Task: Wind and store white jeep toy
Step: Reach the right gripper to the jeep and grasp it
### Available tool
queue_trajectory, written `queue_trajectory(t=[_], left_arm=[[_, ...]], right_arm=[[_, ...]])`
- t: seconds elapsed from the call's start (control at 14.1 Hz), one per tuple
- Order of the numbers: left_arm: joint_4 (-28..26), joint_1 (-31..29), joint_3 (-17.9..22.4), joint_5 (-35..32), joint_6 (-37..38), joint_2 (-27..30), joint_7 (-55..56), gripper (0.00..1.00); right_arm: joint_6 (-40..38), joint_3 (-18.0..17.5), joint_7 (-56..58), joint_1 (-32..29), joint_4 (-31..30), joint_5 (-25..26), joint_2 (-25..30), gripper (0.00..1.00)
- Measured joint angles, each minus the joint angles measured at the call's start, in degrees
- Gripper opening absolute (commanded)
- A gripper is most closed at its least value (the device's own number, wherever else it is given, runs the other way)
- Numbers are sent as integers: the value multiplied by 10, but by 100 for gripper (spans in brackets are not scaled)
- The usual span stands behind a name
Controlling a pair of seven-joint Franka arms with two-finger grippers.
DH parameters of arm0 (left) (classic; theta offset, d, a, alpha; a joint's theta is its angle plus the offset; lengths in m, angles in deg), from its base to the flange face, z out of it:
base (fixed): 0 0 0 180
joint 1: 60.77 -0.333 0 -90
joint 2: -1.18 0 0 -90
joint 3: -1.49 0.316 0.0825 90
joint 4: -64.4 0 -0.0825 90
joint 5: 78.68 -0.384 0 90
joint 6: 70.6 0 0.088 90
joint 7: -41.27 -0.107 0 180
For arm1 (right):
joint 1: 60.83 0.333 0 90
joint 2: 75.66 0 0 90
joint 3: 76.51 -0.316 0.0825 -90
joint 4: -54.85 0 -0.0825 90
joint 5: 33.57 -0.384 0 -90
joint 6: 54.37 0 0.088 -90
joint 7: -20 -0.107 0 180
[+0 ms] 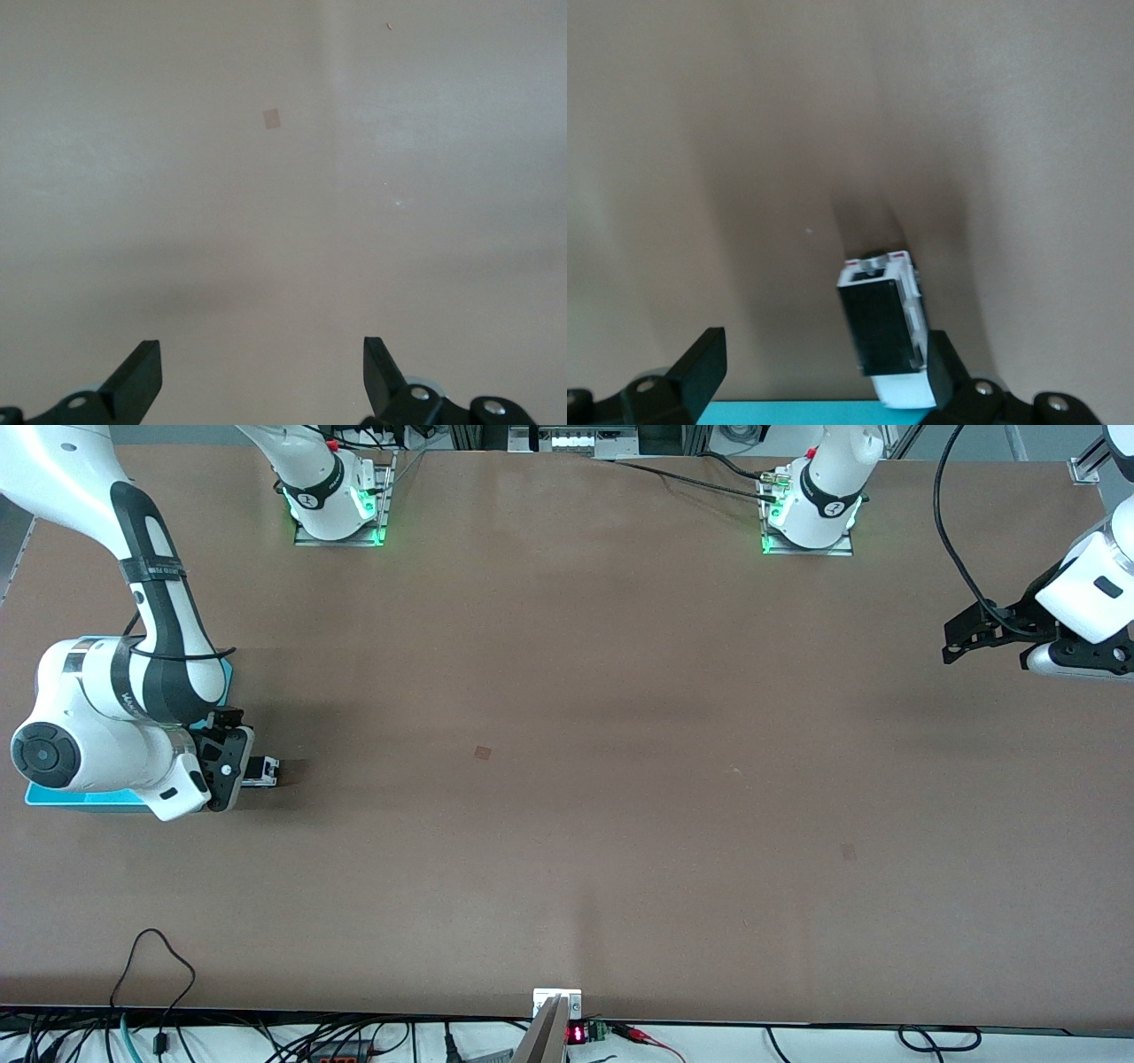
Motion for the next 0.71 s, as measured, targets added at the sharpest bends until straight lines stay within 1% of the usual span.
queue_trajectory(t=[0.28, 0.57, 0.71], left_arm=[[0, 0, 0, 0, 1, 0, 0, 100], [0, -2, 0, 0, 1, 0, 0, 100], [0, -2, 0, 0, 1, 0, 0, 100]], right_arm=[[58, 0, 75, -20, -33, 0, -13, 100], [107, 0, 114, -20, -56, 0, -20, 100], [117, 0, 126, -26, -61, 0, -24, 100]])
